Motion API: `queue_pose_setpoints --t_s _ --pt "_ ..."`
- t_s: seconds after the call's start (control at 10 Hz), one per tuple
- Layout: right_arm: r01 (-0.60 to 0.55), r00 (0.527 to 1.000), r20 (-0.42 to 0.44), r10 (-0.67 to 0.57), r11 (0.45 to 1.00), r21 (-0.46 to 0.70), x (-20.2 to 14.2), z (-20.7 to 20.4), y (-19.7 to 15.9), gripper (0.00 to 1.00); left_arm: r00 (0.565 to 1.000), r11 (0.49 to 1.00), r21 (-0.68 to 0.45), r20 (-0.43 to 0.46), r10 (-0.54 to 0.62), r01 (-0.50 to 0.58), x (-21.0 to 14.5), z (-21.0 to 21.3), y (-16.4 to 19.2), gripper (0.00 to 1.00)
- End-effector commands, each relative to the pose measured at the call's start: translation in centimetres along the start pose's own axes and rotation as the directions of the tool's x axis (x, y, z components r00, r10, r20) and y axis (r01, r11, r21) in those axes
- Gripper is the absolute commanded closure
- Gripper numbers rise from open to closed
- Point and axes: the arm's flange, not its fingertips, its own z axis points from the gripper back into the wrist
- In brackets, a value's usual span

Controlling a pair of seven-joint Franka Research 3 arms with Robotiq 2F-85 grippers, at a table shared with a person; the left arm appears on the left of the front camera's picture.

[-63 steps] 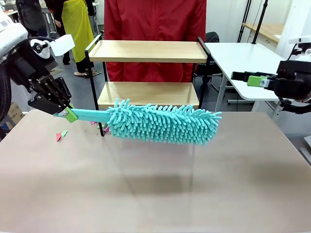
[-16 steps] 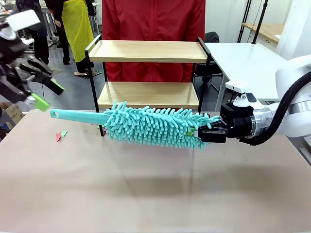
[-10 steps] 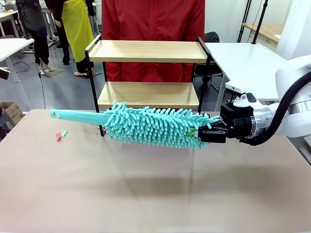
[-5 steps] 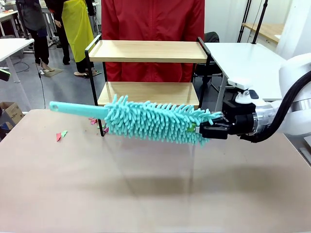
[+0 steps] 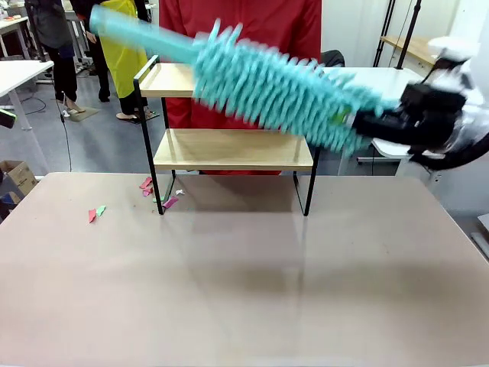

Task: Clean the shelf.
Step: Hand the Duster back to the human.

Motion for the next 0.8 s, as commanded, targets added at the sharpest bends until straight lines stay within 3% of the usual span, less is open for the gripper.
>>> queue_pose_setpoints --t_s 0.0,0.3,0.5,0.7 --pt "-0.069 0.994 0.071 0.084 0.978 -0.199 3.8 1.2 -0.1 0.84 1.0 1.0 -0.002 0.017 -0.011 0.011 0.2 0.1 0.1 0.0" --pt "-0.114 0.982 0.069 0.175 0.845 -0.522 7.7 6.9 -0.8 0.84 1.0 1.0 -0.002 0.017 -0.011 0.011 0.2 0.1 0.1 0.0" --pt "-0.1 0.979 0.047 0.196 0.675 -0.731 9.1 11.9 -0.8 0.84 1.0 1.0 -0.002 0.017 -0.011 0.011 0.2 0.1 0.1 0.0" --pt "-0.071 0.981 0.032 0.19 0.515 -0.854 9.4 16.5 -0.1 0.84 1.0 1.0 -0.002 0.017 -0.011 0.011 0.2 0.1 0.1 0.0"
